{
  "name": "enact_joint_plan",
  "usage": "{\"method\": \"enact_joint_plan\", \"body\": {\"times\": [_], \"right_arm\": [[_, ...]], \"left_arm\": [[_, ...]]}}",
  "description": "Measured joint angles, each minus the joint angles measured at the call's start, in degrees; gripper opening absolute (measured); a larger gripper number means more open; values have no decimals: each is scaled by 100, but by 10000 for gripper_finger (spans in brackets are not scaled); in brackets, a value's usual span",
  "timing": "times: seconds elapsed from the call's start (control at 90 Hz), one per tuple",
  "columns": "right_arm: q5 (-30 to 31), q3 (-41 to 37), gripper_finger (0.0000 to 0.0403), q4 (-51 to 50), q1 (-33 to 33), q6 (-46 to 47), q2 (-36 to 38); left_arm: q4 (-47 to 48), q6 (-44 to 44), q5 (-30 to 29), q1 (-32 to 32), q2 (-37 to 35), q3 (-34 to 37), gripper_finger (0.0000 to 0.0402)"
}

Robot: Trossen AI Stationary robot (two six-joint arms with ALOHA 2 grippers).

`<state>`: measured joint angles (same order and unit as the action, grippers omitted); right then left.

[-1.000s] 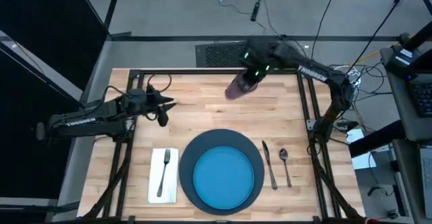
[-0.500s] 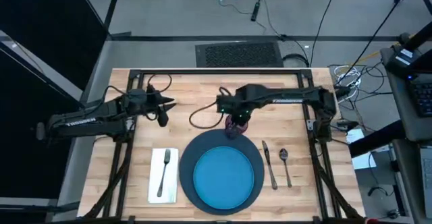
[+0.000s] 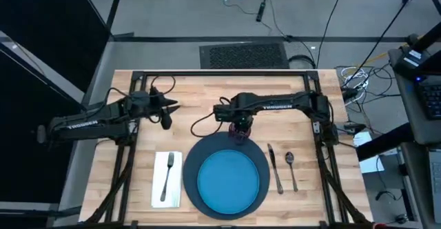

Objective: Set table place
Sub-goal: Put the violet cup to the blue table mat on the table

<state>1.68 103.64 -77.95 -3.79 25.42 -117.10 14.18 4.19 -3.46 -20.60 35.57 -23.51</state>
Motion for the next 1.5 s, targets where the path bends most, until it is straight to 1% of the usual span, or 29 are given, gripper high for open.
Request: {"method": "enact_joint_plan", "body": {"times": [0.3, 0.7, 0.789, 0.956, 1.078, 1.2, 1.278, 1.344, 1.5], "right_arm": [[37, 0, 0, 197, -1, -97, 0], [122, -74, 0, 46, -182, -456, 11], [119, -303, 0, 64, -216, -495, 73], [67, -864, 0, 553, -264, -528, 402], [76, -1396, 0, 1001, -339, -582, 839], [113, -2001, 0, 1333, -549, -316, 1418], [74, -2318, 0, 1498, -653, -88, 1620], [-100, -2417, 0, 1668, -668, -27, 1661], [-206, -2416, 0, 1923, -563, -14, 1599]], "left_arm": [[38, -2, 0, 0, 0, 0, 97], [180, 1, 4, 0, -1, 0, 97], [201, 2, 4, 0, 0, 0, 97], [233, 2, 7, 0, 0, 0, 97], [293, 4, 8, 0, 0, 0, 97], [296, 6, 24, 2, 0, 0, 97], [295, 7, 26, 0, 0, 0, 97], [293, 9, 26, 0, 0, 0, 97], [284, 10, 24, 1, 0, 0, 97]]}}
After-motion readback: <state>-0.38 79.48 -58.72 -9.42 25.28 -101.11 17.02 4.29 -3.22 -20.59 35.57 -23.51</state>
